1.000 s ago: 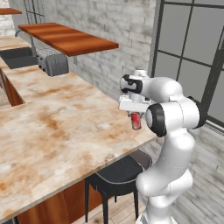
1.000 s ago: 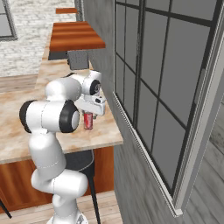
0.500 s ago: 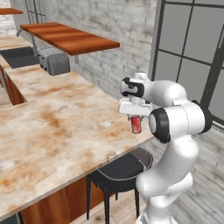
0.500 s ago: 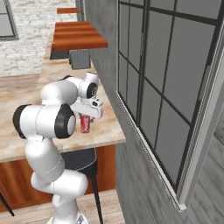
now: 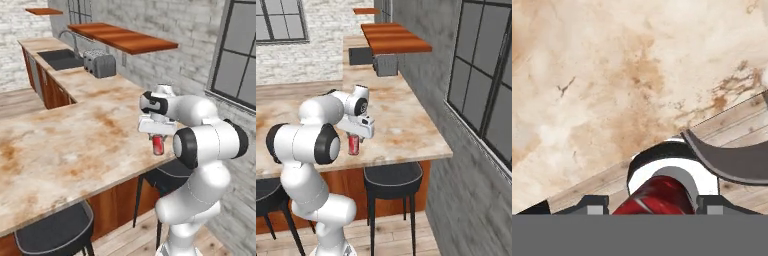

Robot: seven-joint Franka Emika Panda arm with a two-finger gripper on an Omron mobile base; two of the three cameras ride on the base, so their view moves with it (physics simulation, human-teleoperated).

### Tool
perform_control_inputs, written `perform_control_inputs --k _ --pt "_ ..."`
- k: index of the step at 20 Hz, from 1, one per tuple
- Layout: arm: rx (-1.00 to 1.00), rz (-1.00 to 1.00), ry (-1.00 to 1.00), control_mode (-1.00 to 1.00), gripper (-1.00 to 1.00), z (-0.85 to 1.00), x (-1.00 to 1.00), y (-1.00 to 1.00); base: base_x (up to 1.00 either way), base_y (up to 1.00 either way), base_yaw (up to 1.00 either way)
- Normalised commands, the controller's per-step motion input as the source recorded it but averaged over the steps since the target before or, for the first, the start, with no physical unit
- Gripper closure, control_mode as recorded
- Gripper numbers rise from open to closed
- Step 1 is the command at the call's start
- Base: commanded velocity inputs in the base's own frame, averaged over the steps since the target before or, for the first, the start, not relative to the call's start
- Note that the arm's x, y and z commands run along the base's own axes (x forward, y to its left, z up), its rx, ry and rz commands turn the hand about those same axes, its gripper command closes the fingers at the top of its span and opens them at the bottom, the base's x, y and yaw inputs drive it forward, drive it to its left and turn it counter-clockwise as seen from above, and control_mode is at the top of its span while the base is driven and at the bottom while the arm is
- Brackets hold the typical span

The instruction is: Four empty soda cans are scattered around the kitchen. Gather all the cans and cluster them next to the stove for recycling.

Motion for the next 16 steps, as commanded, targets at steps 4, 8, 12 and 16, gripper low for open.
perform_control_inputs --k 4,8,12,16 --pt "0.00 0.00 0.00 1.00 1.00 0.00 0.00 0.00 -0.03 0.78 0.31" --pt "0.00 0.00 0.00 1.00 1.00 0.00 0.00 0.00 0.00 0.84 0.28" --pt "0.00 0.00 0.00 1.00 1.00 0.00 0.00 0.00 0.02 0.95 0.20" --pt "0.00 0.00 0.00 1.00 1.00 0.00 0.00 0.00 0.16 1.00 0.07"
